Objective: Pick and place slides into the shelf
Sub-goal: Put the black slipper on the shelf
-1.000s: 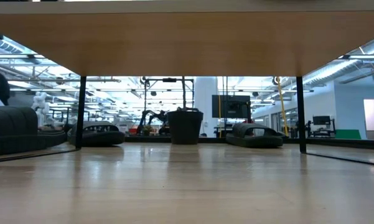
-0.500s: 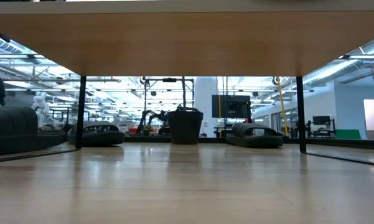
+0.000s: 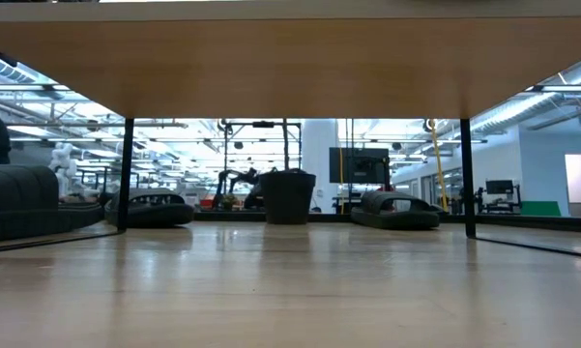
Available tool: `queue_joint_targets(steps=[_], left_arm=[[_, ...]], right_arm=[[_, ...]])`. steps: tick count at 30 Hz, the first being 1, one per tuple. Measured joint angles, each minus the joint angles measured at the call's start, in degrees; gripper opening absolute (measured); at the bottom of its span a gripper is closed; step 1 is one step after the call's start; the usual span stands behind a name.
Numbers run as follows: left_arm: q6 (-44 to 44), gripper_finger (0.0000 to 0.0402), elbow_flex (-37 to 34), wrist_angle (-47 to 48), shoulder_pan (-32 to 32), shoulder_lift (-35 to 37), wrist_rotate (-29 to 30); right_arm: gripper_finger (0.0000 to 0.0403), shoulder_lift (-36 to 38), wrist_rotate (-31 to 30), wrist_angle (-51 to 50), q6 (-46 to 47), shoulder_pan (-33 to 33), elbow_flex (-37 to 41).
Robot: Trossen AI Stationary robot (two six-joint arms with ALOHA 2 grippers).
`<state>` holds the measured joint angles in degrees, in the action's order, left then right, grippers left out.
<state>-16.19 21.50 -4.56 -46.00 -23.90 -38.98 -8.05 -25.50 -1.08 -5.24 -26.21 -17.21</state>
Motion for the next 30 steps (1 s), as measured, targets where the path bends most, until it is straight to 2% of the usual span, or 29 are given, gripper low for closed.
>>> queue_joint_targets(steps=[5, 7, 9, 11, 14, 18, 24, 27, 30], left_arm=[[0.0, 0.0005, 0.0, 0.0, 0.0, 0.0, 0.0], [0.3, 0.0005, 0.0, -0.2, 0.0, 0.0, 1.5], [1.5, 0.0005, 0.0, -1.2, -0.3, 0.1, 5.4], [1.9, 0.0005, 0.0, -1.8, -0.8, 0.1, 12.5], [2.0, 0.0005, 0.0, -0.8, -1.1, -0.1, 22.4], [2.9, 0.0005, 0.0, -0.1, -1.1, -0.2, 30.1], [2.9, 0.0006, 1.0, 0.3, -2.4, -2.3, 34.9], [4.4, 0.0006, 4.7, 1.2, -4.7, -3.7, 35.6], [4.9, 0.0012, 10.8, 8.3, -8.8, -5.6, 35.6]], right_arm=[[0.0, 0.2, 0.4, 4.3, -1.3, 9.1, -0.2], [0.0, 0.4, 3.7, 3.1, -0.5, 12.3, -0.5], [0.0, 0.4, 8.0, 3.1, 0.4, 14.9, -0.8], [0.0, 0.4, 11.7, 3.0, 0.9, 16.6, -0.8], [0.0, 0.4, 13.7, 2.9, 1.5, 17.7, -0.8], [0.0, 0.4, 13.7, 2.6, 1.0, 17.8, -0.8], [0.0, 0.4, 13.6, 3.1, -1.9, 17.8, -0.8], [0.0, 0.3, 13.5, 3.0, -1.9, 17.8, -0.8], [0.0, 0.2, 13.5, 3.0, -1.7, 17.8, -0.8]])
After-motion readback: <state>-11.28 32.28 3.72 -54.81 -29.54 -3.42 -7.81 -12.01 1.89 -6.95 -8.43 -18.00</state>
